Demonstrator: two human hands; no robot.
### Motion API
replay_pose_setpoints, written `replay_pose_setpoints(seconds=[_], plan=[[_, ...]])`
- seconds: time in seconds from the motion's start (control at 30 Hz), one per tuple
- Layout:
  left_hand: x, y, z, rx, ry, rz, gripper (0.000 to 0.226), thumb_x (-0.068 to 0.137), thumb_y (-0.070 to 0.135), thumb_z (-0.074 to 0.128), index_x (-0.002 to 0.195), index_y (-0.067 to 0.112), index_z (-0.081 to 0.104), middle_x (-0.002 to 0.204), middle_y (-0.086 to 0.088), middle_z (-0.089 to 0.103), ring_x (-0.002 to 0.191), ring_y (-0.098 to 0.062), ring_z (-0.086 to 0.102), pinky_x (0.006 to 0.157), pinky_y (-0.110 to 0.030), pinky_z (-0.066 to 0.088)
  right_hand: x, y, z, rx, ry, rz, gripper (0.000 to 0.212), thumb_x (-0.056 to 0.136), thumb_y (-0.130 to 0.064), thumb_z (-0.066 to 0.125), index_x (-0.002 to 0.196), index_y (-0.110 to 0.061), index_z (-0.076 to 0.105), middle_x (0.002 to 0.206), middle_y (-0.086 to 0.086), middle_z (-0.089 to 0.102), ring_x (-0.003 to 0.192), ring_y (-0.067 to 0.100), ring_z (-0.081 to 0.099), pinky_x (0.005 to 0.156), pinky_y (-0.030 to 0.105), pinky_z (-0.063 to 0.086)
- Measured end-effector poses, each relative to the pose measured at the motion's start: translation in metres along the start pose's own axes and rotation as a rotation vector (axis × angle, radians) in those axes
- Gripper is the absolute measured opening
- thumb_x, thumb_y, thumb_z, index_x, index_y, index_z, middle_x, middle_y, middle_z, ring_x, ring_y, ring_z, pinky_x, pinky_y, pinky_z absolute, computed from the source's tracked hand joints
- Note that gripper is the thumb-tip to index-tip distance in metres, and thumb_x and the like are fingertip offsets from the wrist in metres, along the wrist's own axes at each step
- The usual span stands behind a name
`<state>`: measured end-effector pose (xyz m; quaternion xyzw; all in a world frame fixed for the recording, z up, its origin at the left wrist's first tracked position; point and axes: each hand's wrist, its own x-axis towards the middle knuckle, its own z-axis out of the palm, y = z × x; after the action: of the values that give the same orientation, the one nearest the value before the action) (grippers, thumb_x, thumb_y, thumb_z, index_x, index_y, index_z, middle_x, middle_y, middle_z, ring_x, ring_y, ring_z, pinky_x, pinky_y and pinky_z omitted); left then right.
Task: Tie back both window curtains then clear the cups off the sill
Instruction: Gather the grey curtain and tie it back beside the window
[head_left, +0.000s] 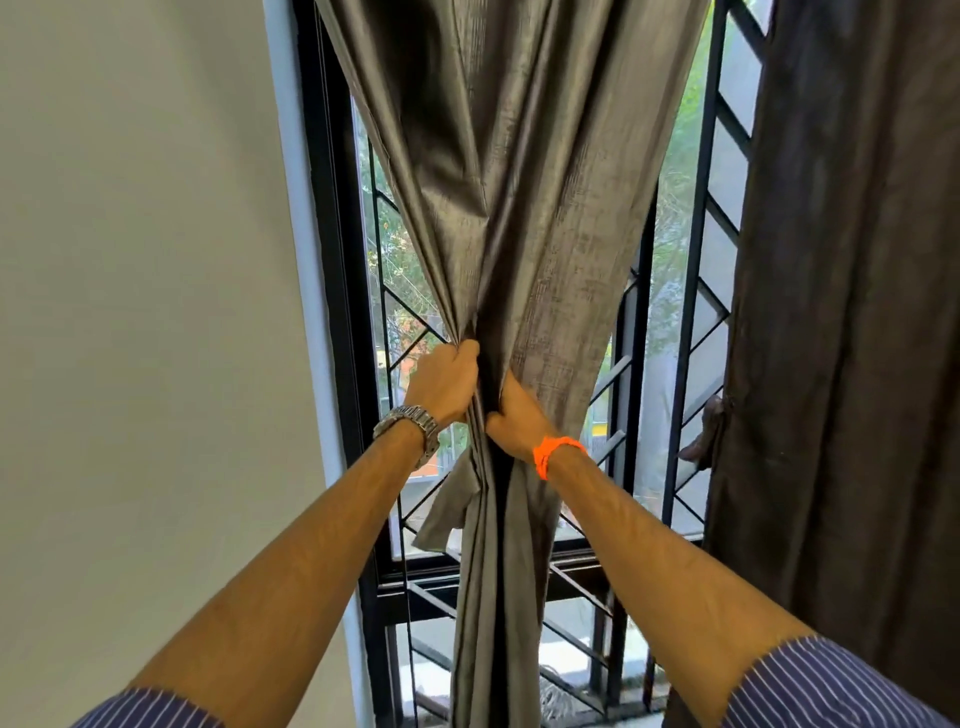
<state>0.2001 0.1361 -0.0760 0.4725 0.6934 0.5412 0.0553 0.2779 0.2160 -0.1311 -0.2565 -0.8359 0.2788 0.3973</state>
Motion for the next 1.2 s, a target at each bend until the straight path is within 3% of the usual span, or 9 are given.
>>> replay_pose_setpoints(seconds=[0.2,0.33,0.37,0.53,0.73,0.83,0.93,1.03,1.2], plan=[[-0.007,0.000,0.013,0.143,-0.057,0.024,0.057,0.093,0.059,0.045,0.063,0.011,0.039,0.062,-0.004,0.036,0.064,-0.025,0.041,0.060,-0.035,0.033,-0.014,-0.021,0.001,-0.082,-0.128,0.039,0.053,0.085,0.011,0.050,0.136,0.009,0.038,0.122,0.022,0.057,0.118,0.032,0.052,0.085,0.028,0.041],[-0.012,-0.001,0.019,0.359,-0.060,0.116,0.067,0.076,0.072,0.061,0.057,0.016,0.027,0.054,-0.002,0.030,0.048,-0.019,0.034,0.047,-0.029,0.026,-0.025,0.006,-0.001,-0.247,-0.201,0.116,0.086,0.067,0.001,-0.043,0.142,0.020,-0.005,0.154,0.038,0.009,0.145,0.032,0.025,0.076,0.016,0.049],[-0.012,-0.002,0.020,0.387,-0.038,0.118,0.064,0.077,0.065,0.065,0.058,0.015,0.030,0.055,-0.002,0.034,0.051,-0.021,0.041,0.048,-0.030,0.030,-0.027,0.011,-0.001,-0.231,-0.255,0.165,0.062,0.101,-0.020,0.020,0.143,0.020,-0.001,0.154,0.038,0.010,0.145,0.033,0.025,0.080,0.020,0.052],[-0.014,-0.002,0.031,0.364,0.114,0.120,0.046,0.090,0.038,0.060,0.059,0.013,0.037,0.059,-0.003,0.042,0.074,-0.035,0.060,0.057,-0.033,0.035,-0.025,-0.013,-0.010,0.227,-0.285,0.037,0.052,0.081,0.005,0.058,0.131,0.006,0.046,0.129,0.025,0.055,0.120,0.028,0.054,0.102,0.036,0.048],[-0.009,-0.008,0.030,0.376,0.154,0.118,0.036,0.098,0.034,0.050,0.076,0.005,0.046,0.085,-0.018,0.058,0.085,-0.038,0.060,0.063,-0.036,0.037,-0.031,0.031,-0.057,0.414,-0.135,0.075,0.032,0.080,-0.008,0.056,0.104,-0.019,0.072,0.109,0.006,0.073,0.108,0.018,0.066,0.103,0.038,0.048],[-0.011,-0.010,0.026,0.381,0.129,0.128,0.045,0.098,0.037,0.049,0.065,0.010,0.037,0.071,-0.008,0.049,0.074,-0.032,0.054,0.061,-0.034,0.035,-0.031,0.069,-0.074,0.326,0.458,0.171,0.004,0.080,-0.014,0.071,0.076,-0.015,0.070,0.074,0.010,0.070,0.073,0.024,0.066,0.080,0.051,0.056],[-0.014,-0.010,0.024,0.389,0.129,0.148,0.039,0.099,0.035,0.049,0.075,0.005,0.043,0.083,-0.015,0.056,0.078,-0.033,0.054,0.062,-0.035,0.035,-0.023,0.098,-0.087,0.242,0.808,0.344,0.063,0.059,-0.040,0.091,0.102,-0.014,0.053,0.101,0.007,0.059,0.090,0.019,0.056,0.087,0.043,0.052],[-0.012,-0.013,0.024,0.401,0.131,0.167,0.036,0.099,0.034,0.049,0.082,0.002,0.052,0.085,-0.015,0.055,0.081,-0.034,0.057,0.062,-0.035,0.037,-0.011,0.126,-0.094,0.458,0.578,0.429,0.095,0.056,-0.028,0.094,0.132,-0.011,0.038,0.125,0.009,0.054,0.114,0.021,0.054,0.104,0.039,0.044],[-0.008,-0.015,0.028,0.463,0.164,0.172,0.040,0.099,0.034,0.047,0.094,-0.004,0.058,0.097,-0.021,0.064,0.086,-0.037,0.061,0.062,-0.036,0.040,-0.036,0.120,-0.075,0.522,0.378,0.341,0.035,0.065,-0.008,0.088,0.096,-0.008,0.072,0.093,0.004,0.075,0.086,0.021,0.072,0.080,0.035,0.061]])
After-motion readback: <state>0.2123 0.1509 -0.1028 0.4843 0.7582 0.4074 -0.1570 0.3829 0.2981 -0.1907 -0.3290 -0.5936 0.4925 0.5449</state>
